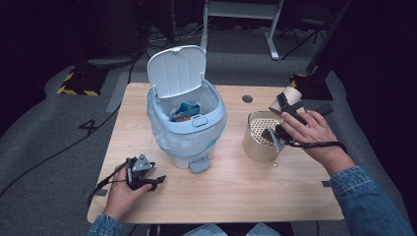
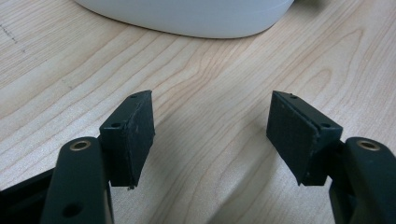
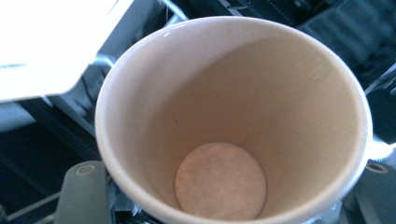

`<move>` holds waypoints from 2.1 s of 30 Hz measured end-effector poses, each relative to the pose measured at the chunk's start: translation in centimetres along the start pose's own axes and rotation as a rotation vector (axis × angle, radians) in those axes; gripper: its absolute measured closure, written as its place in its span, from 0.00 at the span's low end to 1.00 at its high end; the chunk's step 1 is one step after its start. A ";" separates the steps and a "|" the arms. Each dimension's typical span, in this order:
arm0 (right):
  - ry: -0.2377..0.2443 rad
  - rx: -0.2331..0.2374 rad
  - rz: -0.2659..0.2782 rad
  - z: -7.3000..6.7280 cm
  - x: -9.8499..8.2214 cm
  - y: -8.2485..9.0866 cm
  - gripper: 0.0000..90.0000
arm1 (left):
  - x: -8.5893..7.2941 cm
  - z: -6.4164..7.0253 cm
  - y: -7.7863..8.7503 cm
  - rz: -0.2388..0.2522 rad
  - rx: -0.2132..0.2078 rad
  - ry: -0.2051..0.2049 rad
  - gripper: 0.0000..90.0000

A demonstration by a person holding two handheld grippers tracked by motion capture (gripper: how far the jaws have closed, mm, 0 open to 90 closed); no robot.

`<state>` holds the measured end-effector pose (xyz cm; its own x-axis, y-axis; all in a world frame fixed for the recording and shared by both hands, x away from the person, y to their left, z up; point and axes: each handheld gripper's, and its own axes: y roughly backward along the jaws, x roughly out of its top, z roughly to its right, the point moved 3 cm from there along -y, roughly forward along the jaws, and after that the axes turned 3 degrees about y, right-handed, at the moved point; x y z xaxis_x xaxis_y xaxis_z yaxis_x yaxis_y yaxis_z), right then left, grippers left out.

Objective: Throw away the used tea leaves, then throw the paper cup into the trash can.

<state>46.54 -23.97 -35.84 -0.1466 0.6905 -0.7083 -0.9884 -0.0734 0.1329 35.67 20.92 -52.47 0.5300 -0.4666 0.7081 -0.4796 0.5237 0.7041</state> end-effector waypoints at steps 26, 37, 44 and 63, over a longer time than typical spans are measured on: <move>-1.515 0.512 0.495 -2.1 -5.2 -0.9 0.33 | 0.0 0.0 0.0 0.000 0.000 -0.001 0.36; -1.756 0.609 0.765 -1.5 -6.9 -0.4 0.33 | 0.0 0.0 0.0 -0.001 0.000 -0.001 0.36; -1.804 0.664 0.833 -0.4 -7.2 0.7 0.33 | 0.0 0.0 -0.1 0.003 -0.004 0.007 0.36; -1.777 0.708 0.938 6.0 -5.4 2.1 0.33 | 0.0 0.0 0.0 0.001 -0.003 0.002 0.36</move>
<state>45.51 -23.54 -27.58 0.1406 0.4232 0.8950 -0.4222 -0.7921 0.4409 35.66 20.87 -52.49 0.5305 -0.4649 0.7088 -0.4782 0.5263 0.7031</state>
